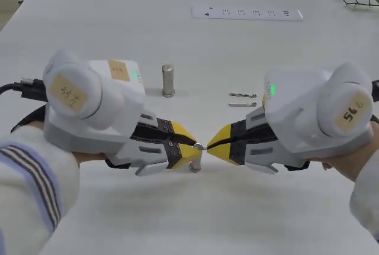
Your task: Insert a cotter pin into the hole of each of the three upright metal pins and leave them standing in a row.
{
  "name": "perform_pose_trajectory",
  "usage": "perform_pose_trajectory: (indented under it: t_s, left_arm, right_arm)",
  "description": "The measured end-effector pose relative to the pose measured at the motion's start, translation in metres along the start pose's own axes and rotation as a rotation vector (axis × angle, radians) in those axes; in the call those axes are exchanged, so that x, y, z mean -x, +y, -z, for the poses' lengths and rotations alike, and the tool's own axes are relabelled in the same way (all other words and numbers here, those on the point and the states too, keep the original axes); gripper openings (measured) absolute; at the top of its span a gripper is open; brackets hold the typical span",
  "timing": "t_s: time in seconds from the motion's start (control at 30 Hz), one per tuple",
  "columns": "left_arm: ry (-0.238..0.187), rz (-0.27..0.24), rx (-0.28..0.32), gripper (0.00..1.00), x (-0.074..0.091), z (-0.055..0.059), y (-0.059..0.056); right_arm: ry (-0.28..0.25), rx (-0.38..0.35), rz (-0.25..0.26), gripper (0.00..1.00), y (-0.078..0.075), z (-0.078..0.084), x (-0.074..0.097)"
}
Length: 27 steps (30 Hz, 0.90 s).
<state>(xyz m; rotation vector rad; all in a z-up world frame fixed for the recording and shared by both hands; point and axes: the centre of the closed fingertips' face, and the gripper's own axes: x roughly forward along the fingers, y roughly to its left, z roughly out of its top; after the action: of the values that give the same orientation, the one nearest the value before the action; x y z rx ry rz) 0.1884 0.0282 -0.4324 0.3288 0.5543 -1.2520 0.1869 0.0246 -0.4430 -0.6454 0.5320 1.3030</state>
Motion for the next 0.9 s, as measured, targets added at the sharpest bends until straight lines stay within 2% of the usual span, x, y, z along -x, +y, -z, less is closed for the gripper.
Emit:
perform_pose_trajectory:
  t_s: [0.1,0.17,0.23,0.37,0.53,0.67,0.8,0.9]
  left_arm:
    - [0.0,-0.004,0.005,0.05,0.0,0.0,0.001]
    - [0.002,-0.007,-0.011,0.05,0.0,0.0,0.001]
    - [0.004,-0.014,-0.053,0.05,0.001,0.0,0.0]
    - [-0.002,-0.021,-0.033,0.08,0.003,0.0,0.0]
    - [-0.024,-0.059,-0.014,0.3,0.01,0.0,0.004]
    - [-0.08,-0.058,0.019,0.35,0.018,-0.002,0.001]
    - [-0.103,-0.067,0.048,0.49,0.024,0.002,-0.003]
    - [-0.115,-0.064,0.08,0.56,0.028,0.007,-0.007]
  right_arm:
    - [-0.005,-0.011,0.008,0.0,-0.001,0.0,0.0]
    - [-0.008,-0.015,0.016,0.0,-0.001,-0.001,0.001]
    - [-0.009,-0.015,0.026,0.0,-0.002,-0.001,0.001]
    - [-0.016,-0.031,0.039,0.02,-0.003,-0.001,0.002]
    - [-0.058,-0.099,0.056,0.11,-0.002,-0.002,0.002]
    - [-0.095,-0.165,0.045,0.16,0.002,-0.001,-0.002]
    - [-0.132,-0.211,0.041,0.18,0.005,0.0,-0.006]
    - [-0.177,-0.275,0.042,0.18,0.005,-0.001,-0.01]
